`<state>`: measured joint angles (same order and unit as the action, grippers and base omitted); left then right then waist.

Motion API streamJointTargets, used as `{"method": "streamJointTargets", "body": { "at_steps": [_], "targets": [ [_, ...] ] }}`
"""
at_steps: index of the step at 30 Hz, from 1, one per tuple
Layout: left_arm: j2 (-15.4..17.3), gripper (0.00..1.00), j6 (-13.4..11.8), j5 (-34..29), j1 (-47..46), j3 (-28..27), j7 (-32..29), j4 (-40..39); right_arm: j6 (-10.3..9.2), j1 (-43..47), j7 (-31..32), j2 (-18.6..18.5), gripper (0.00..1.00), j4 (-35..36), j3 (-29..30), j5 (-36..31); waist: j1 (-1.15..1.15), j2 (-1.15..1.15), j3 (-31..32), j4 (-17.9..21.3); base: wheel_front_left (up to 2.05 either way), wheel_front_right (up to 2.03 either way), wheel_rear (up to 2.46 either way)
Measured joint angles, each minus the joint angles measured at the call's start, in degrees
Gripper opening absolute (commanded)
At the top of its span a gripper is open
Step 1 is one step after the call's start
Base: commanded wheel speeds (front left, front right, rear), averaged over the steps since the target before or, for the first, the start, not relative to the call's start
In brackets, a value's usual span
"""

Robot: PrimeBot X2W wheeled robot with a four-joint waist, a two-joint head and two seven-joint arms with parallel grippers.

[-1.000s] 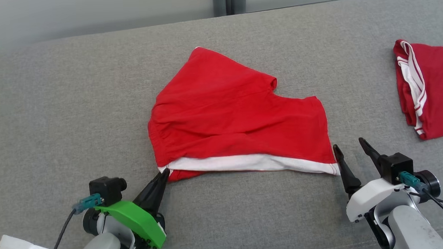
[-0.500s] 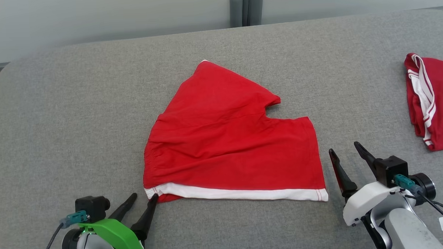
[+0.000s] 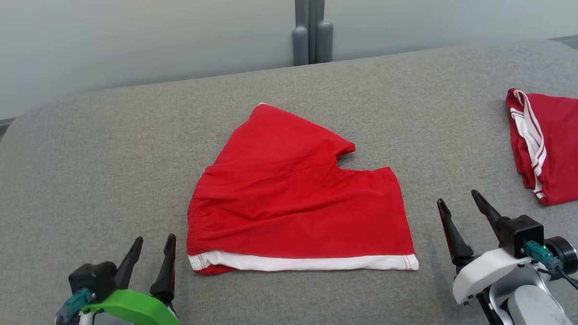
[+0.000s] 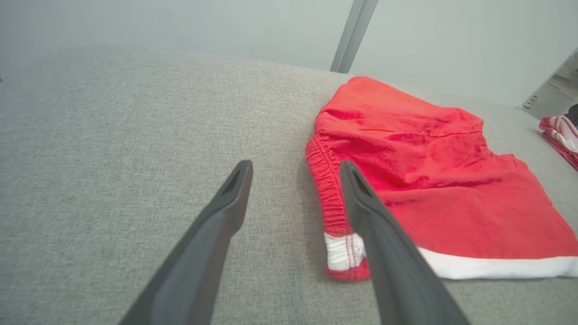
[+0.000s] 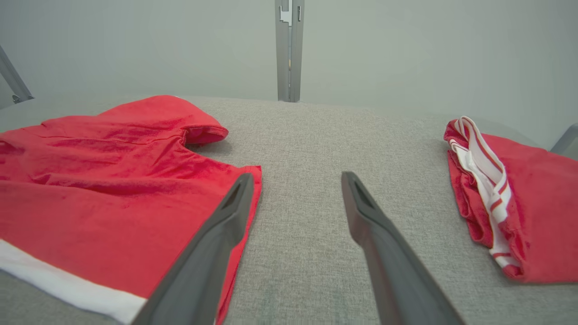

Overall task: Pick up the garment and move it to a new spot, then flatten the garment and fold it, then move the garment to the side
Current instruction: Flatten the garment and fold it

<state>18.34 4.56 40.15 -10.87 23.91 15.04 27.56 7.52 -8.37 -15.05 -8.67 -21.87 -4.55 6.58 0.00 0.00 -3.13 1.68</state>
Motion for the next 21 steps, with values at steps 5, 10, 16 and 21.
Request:
{"method": "streamJointTargets", "body": {
  "at_steps": [5,10,16,21],
  "targets": [
    [-4.50,1.00,-0.36,-9.65,5.34,-8.29,0.00,-3.96,0.00,2.16,0.00,1.60,1.00,0.76,0.41,-1.04,0.00,0.00,1.65,0.23,0.00,0.00,0.00],
    [-8.02,1.00,-0.09,-15.84,8.28,-13.52,-0.01,-6.55,0.00,2.70,0.00,2.29,1.00,1.24,0.52,-1.12,0.00,0.00,2.62,0.29,0.00,0.00,0.00],
    [-11.98,1.00,1.81,-20.34,11.65,-17.83,0.00,-7.54,0.00,3.70,0.00,2.75,1.00,1.55,0.21,-1.11,0.00,0.00,3.97,0.37,0.00,0.00,0.00],
    [-13.35,1.00,2.50,-22.10,12.63,-19.78,0.00,-6.86,0.00,4.63,0.00,2.75,1.00,1.47,-0.38,-0.86,0.00,0.00,4.42,0.22,0.00,0.00,0.00]
  ]
}}
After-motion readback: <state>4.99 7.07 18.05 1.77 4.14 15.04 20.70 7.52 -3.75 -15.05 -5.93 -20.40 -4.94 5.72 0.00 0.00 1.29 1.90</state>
